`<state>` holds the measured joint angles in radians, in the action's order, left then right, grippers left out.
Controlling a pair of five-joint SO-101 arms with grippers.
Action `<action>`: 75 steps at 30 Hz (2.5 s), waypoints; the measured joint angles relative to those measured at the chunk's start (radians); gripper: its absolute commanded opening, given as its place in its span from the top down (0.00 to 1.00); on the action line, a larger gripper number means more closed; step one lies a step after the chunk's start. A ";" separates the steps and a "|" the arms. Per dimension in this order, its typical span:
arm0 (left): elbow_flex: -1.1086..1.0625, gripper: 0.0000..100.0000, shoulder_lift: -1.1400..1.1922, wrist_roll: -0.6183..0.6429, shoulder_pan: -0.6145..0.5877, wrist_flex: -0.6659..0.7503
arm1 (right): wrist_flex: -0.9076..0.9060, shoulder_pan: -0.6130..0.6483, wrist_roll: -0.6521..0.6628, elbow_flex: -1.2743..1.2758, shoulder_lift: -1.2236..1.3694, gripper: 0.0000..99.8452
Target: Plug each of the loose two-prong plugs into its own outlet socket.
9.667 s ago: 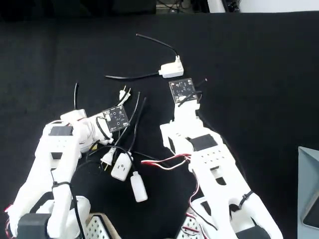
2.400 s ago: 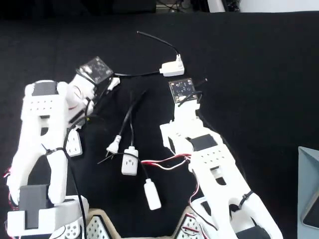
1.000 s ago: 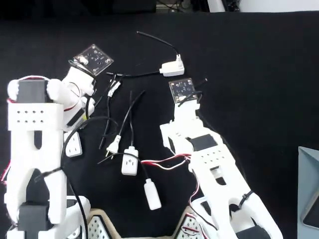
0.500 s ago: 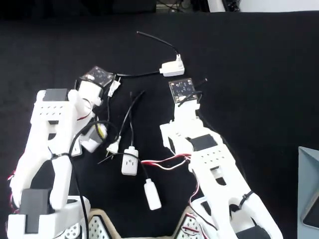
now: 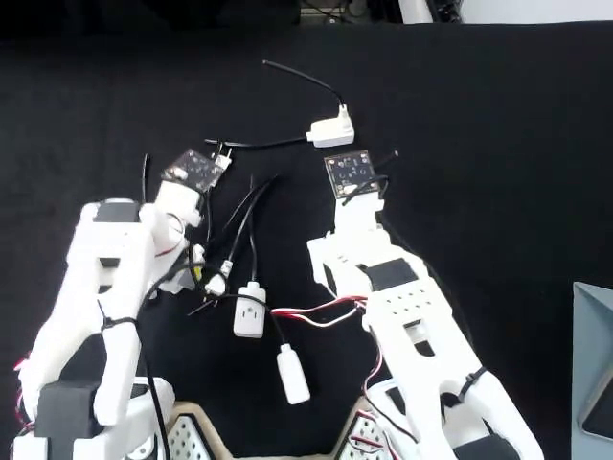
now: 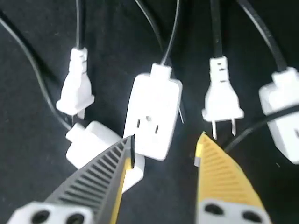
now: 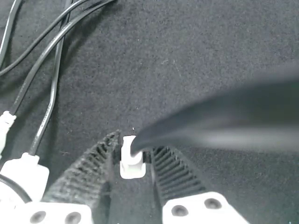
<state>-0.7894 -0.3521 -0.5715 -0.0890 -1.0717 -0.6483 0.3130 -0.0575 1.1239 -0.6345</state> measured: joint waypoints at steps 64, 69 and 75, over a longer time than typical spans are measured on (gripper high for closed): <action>0.209 0.71 0.080 0.061 -0.089 -0.141 | 0.000 0.000 0.000 0.000 0.000 0.99; 0.095 0.71 0.080 0.061 -0.069 -0.020 | 0.000 0.000 0.000 0.000 0.000 0.99; -0.060 0.77 0.080 0.061 -0.069 0.175 | 0.000 0.000 0.000 0.000 0.000 0.99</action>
<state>-0.8493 -0.2723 -0.5102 -0.1580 -0.8968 -0.6483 0.3130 -0.0575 1.1239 -0.6345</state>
